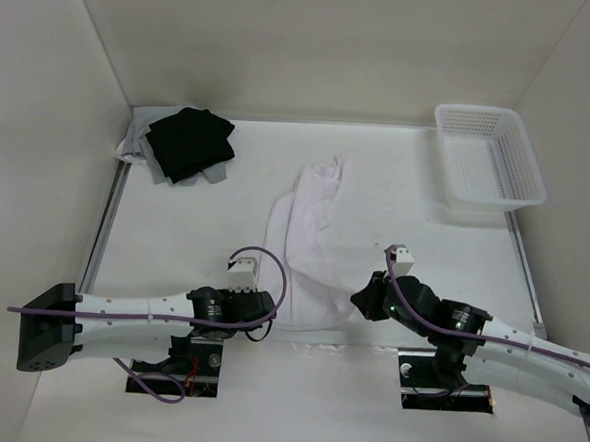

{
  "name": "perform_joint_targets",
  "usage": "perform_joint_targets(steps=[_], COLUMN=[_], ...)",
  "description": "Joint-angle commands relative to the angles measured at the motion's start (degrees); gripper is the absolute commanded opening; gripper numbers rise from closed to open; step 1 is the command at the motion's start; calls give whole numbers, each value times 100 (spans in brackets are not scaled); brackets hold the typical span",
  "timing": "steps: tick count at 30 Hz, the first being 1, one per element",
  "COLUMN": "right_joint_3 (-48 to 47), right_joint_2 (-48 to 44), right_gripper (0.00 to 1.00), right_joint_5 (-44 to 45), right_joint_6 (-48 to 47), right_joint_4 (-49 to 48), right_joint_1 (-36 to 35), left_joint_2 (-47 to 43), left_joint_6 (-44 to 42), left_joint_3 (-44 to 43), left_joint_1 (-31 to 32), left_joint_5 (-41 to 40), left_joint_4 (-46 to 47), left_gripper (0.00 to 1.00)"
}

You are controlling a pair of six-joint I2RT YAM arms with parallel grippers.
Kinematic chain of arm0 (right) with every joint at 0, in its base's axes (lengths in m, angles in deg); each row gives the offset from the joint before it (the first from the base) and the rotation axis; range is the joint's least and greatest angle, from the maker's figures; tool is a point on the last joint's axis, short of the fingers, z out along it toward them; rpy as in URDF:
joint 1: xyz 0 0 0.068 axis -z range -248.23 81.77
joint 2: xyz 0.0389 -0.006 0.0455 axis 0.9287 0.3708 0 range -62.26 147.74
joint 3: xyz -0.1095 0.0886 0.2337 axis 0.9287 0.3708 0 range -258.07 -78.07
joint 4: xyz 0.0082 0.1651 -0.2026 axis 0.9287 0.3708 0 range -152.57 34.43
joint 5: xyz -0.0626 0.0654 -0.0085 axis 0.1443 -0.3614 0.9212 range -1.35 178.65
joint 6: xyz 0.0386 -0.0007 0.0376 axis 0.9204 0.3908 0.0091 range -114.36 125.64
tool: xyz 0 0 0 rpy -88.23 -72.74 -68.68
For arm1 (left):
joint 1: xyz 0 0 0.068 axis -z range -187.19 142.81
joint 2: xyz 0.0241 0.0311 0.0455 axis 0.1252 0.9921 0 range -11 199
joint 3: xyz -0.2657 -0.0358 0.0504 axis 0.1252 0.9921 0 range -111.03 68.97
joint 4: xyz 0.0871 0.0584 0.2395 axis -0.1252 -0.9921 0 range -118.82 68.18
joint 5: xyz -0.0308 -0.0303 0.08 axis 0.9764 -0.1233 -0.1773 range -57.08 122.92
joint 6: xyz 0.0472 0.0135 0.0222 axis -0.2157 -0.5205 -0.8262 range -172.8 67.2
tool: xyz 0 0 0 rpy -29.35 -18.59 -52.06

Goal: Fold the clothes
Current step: Flatten the tank top out

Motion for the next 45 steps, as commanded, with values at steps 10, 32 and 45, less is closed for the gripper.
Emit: perform_joint_targets(steps=[10, 32, 45], right_joint_3=[-480, -6238, -5676], right_joint_2=[-554, 174, 1755], right_gripper=[0, 0, 0], right_joint_5=[228, 3208, 585], right_joint_6=[-300, -3070, -2193], right_joint_4=[-274, -520, -617], right_joint_1=[38, -1667, 1844], left_joint_2=[-1492, -2312, -206], left_joint_6=[-353, -4169, -4144], left_joint_3=[-854, -4960, -4203], left_joint_1=[-241, -2280, -3895], left_joint_5=[-684, -711, -564], left_joint_4=[-424, 3310, 4224], left_gripper=[0, 0, 0])
